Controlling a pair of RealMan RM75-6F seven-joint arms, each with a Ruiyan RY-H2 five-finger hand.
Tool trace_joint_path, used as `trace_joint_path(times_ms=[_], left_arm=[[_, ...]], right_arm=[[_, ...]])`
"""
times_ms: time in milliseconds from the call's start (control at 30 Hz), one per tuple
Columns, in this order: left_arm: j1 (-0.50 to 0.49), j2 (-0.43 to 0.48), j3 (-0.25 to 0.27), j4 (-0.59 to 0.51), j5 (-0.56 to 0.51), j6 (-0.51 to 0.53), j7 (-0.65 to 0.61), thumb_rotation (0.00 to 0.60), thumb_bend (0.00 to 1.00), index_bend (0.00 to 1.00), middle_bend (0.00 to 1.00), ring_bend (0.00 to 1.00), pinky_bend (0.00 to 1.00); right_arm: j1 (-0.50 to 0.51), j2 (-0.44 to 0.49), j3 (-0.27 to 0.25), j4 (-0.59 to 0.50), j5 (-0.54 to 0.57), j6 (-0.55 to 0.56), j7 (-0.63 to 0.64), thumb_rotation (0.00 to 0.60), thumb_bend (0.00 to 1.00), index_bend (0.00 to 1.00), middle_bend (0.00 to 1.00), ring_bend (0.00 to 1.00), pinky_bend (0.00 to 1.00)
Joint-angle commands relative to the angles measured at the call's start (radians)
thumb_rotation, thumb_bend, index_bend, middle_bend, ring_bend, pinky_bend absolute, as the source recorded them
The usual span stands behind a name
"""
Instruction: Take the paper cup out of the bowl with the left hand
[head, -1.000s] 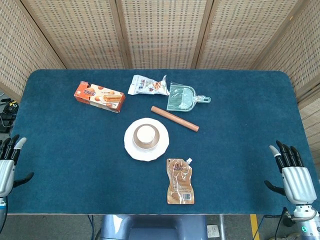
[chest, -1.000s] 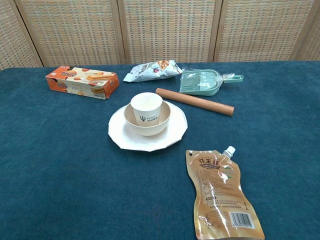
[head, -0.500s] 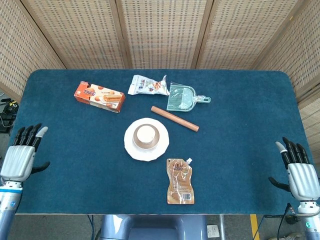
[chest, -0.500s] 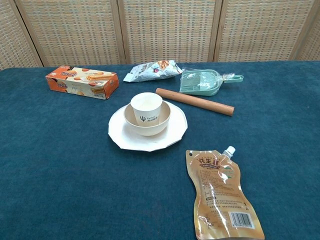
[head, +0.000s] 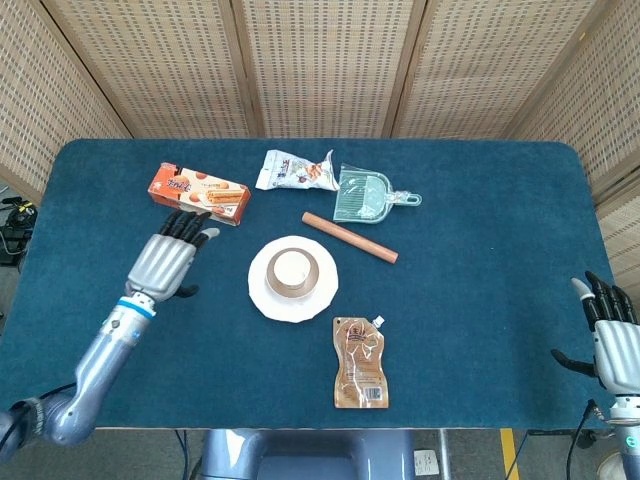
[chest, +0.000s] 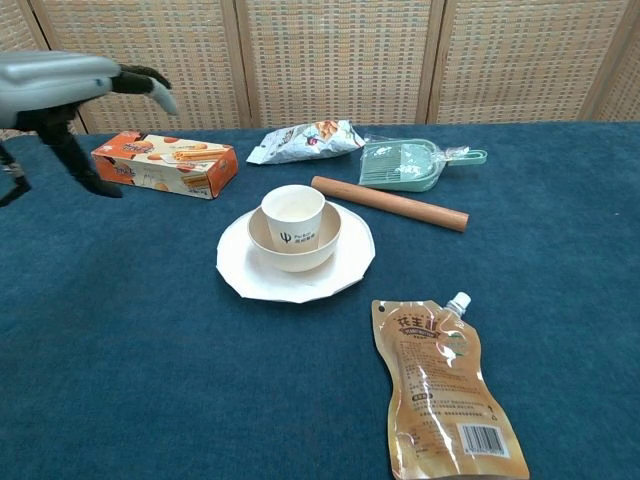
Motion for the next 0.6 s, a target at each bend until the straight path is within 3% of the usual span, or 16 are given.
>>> trace_joint_path(times_ms=[33,433,600], left_arm=[[-0.133,-0.107,-0.027,0.076,-0.136,-0.060,0.108,0.600,0.14,0.17,0.00,0.00,0.00],[-0.339,-0.255,-0.013,0.238,-0.369,-0.113,0.204,0.600,0.14,0.19,0.00,0.00,0.00],[-0.394,-0.290,0.003,0.309,-0.427,-0.140,0.204,0.600,0.20,0.20,0.00,0.00,0.00]], right_arm=[[0.005,0.001,0.008,0.017,0.015,-0.014,0.020,0.600,0.13,0.02,0.00,0.00,0.00],[0.009,0.003,0.027,0.059,0.059,-0.045,0.078,0.600,0.13,0.02,0.00,0.00,0.00],[0.008,0.003,0.030,0.069,0.066,-0.050,0.093,0.600,0.13,0.02,0.00,0.00,0.00]])
